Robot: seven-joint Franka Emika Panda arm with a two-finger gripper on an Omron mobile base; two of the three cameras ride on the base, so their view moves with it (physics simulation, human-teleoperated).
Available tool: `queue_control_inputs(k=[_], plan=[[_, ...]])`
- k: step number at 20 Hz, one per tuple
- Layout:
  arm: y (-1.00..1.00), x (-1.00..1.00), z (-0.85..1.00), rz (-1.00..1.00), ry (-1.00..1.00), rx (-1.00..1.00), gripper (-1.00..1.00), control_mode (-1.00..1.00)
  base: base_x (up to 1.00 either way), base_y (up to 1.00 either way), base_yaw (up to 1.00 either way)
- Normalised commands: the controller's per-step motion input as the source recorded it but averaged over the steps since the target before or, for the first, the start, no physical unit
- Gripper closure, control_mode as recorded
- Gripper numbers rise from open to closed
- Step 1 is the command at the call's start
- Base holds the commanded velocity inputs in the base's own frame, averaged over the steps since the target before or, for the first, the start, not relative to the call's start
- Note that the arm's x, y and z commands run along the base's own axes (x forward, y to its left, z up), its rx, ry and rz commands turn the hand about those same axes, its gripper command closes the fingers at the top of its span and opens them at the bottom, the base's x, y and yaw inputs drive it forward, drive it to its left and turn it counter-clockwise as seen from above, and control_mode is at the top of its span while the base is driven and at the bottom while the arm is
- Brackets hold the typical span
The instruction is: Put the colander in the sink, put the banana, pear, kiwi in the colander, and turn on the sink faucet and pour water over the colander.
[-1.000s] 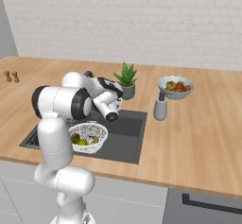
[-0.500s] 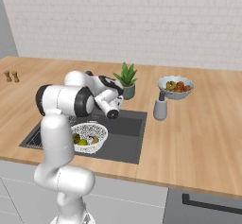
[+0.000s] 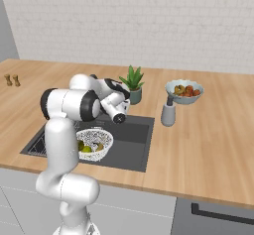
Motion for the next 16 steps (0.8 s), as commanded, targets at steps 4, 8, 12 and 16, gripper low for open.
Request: queue_control_inputs(k=[4,8,12,16], plan=[[0.00,0.06,-0.01,0.00,0.00,0.00,-1.00,-1.00,0.00,0.00,0.00],[0.04,0.00,0.00,0.00,0.00,0.00,-1.00,-1.00,0.00,0.00,0.00],[0.18,0.00,0.00,0.01,0.00,-0.01,-1.00,-1.00,0.00,0.00,0.00],[0.08,0.02,0.00,0.04,0.00,0.00,-1.00,-1.00,0.00,0.00,0.00]])
